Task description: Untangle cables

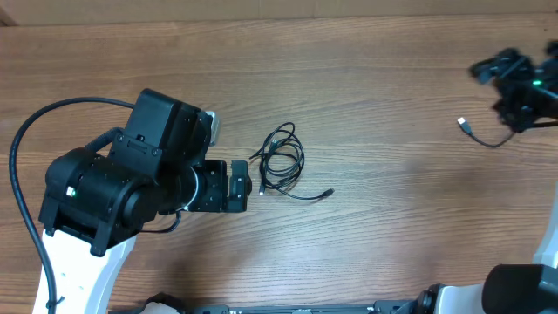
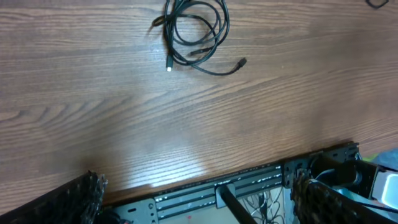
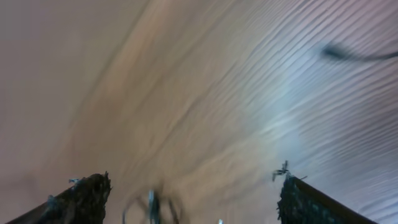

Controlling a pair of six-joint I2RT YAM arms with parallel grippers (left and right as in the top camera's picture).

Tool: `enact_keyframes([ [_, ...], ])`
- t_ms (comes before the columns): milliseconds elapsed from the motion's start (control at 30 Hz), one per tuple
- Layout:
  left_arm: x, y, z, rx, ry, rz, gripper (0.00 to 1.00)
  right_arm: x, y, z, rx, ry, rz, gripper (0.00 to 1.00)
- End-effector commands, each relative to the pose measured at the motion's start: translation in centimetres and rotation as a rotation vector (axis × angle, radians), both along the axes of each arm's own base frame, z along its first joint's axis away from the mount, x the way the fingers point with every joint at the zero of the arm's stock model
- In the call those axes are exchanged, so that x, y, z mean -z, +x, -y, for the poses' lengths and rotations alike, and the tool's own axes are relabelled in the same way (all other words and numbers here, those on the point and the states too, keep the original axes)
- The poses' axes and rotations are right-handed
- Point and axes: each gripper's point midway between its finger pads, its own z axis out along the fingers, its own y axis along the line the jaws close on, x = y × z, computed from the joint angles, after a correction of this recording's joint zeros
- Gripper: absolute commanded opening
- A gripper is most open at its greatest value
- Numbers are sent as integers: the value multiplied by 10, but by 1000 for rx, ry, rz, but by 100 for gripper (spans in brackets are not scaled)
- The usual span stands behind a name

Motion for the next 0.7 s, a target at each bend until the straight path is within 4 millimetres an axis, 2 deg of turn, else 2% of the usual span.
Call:
enact_keyframes([
  [0,1,3,3,7,-4,6,100,2,-4,-54,-216,27,9,92],
  [200,-3,10,6,6,-19,39,100,17,-13,-128,-457,-5,-14,98],
  [300,-4,11,7,-7,-25,38,100,28,-20,-156,-535,-20,-33,98],
  [600,-4,12,7,-10,-29,43,99,57,-35,-218,-709,-39,-27,100],
  [667,-4,12,7,-10,-29,43,100,57,-35,-224,-723,-40,-18,100],
])
